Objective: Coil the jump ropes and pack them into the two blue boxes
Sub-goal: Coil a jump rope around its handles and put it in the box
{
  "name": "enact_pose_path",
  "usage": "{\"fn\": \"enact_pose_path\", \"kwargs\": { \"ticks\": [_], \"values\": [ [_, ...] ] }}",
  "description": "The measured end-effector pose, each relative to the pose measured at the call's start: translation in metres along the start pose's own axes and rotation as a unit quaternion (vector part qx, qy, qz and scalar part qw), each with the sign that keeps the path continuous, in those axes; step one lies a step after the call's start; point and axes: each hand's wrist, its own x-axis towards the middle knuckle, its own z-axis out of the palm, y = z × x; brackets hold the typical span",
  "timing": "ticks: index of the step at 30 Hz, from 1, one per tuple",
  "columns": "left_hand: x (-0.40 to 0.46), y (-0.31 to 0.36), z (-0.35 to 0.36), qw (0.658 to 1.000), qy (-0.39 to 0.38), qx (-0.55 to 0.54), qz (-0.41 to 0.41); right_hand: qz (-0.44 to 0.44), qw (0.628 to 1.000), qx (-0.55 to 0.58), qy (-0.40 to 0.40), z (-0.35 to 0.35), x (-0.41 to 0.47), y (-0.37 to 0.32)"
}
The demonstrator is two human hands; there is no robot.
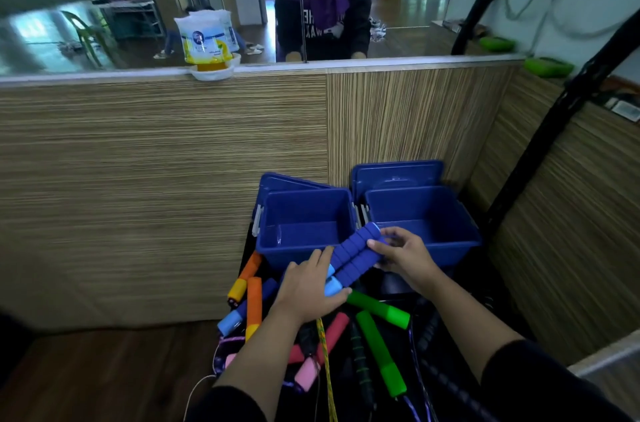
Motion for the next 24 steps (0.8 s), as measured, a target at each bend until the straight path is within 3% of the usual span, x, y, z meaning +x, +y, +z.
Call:
{"fn": "enact_pose_path", "kwargs": {
  "ticks": [7, 12, 17, 21, 24],
  "values": [
    [-0.004, 0.001, -0.002, 0.999, 0.024, -0.023, -0.008, -0.058, 0.996, 0.040, 0.058, 0.017, -0.005, 0.003],
    [-0.007, 0.002, -0.004, 0.995, 0.027, -0.094, -0.017, -0.074, 0.996, 0.041, 0.039, 0.030, -0.008, 0.001],
    [-0.009, 0.009, -0.010, 0.983, 0.019, -0.180, -0.022, -0.085, 0.989, 0.013, 0.121, 0.035, -0.005, 0.004],
    [-0.012, 0.010, -0.012, 0.976, 0.003, -0.212, -0.042, -0.057, 0.995, 0.074, 0.033, 0.039, -0.009, 0.006],
    [-0.016, 0.008, -0.011, 0.974, -0.011, -0.225, -0.023, -0.039, 0.997, 0.053, 0.026, 0.039, -0.013, 0.006]
  ]
}}
